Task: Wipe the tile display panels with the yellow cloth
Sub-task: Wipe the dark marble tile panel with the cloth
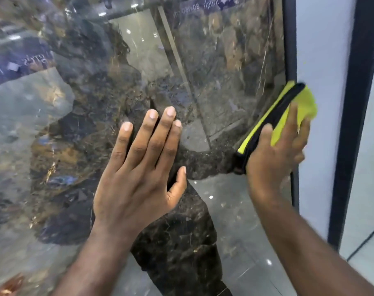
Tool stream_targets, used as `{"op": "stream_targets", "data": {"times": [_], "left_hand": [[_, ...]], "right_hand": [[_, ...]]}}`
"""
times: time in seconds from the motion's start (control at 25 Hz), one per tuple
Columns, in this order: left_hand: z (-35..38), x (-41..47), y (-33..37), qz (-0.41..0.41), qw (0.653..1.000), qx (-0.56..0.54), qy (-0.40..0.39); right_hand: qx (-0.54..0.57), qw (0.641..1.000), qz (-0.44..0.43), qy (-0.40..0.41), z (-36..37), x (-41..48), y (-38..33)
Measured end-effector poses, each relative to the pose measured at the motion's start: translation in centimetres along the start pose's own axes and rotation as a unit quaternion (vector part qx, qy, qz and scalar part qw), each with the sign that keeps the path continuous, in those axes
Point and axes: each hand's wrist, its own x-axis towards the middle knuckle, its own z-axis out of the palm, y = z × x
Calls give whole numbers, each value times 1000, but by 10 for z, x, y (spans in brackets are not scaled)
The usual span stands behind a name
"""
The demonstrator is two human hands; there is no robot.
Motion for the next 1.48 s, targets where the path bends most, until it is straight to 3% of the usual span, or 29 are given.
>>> {"op": "stream_targets", "data": {"times": [0.04, 0.16, 0.24, 0.28, 0.36, 0.44, 0.48, 0.6, 0.68, 0.72, 0.8, 0.88, 0.96, 1.04, 1.08, 1.16, 1.24, 1.28, 1.4, 1.48], "left_hand": [[-1, -1, 0, 19, 1000, 5, -2], [1, 2, -2, 77, 997, 25, -15], [1, 1, -1, 94, 995, 21, -33], [1, 0, -1, 103, 994, 26, -38], [1, -1, 1, 123, 991, 39, -47], [0, -1, 1, 137, 988, 40, -54], [0, -1, 1, 143, 987, 34, -57], [2, 0, 2, 158, 985, 15, -65], [2, -4, 3, 178, 981, 13, -75], [3, -5, 4, 191, 978, 15, -80], [4, -5, 6, 200, 976, 11, -86], [4, -5, 6, 193, 977, 9, -87], [5, -4, 8, 192, 977, 9, -89], [4, -5, 10, 187, 978, 4, -92], [4, -6, 10, 184, 979, 2, -92], [5, -7, 10, 180, 979, 4, -91], [5, -8, 11, 181, 980, 7, -85], [6, -8, 11, 182, 980, 10, -82], [8, -9, 13, 177, 981, 13, -79], [8, -9, 12, 180, 981, 23, -74]], "right_hand": [[-10, 1000, 20, -20, 0, -21, 0], [-46, 973, -198, -113, -2, -26, -21], [-65, 964, -242, -94, -1, 11, -26], [-49, 975, -208, -57, 1, 27, -15], [7, 998, -61, 10, 1, 20, 22], [25, 997, 73, 3, -1, -35, 44], [24, 996, 85, -27, -1, -60, 44], [33, 995, -52, -82, 3, -53, 25], [31, 995, -80, -43, 7, -17, 34], [49, 998, -49, -10, 7, -9, 49], [86, 992, 93, 17, 4, -35, 67], [100, 985, 131, -44, 1, -79, 59], [112, 988, 17, -109, -2, -83, 44], [81, 987, -88, -107, -1, -55, 47], [77, 990, -80, -83, 0, -46, 62], [85, 994, 44, -50, -9, -56, 89], [69, 985, 137, -77, -21, -90, 93], [72, 985, 110, -108, -23, -101, 85], [79, 983, -80, -146, -22, -74, 59], [77, 990, -40, -109, -20, -40, 77]]}}
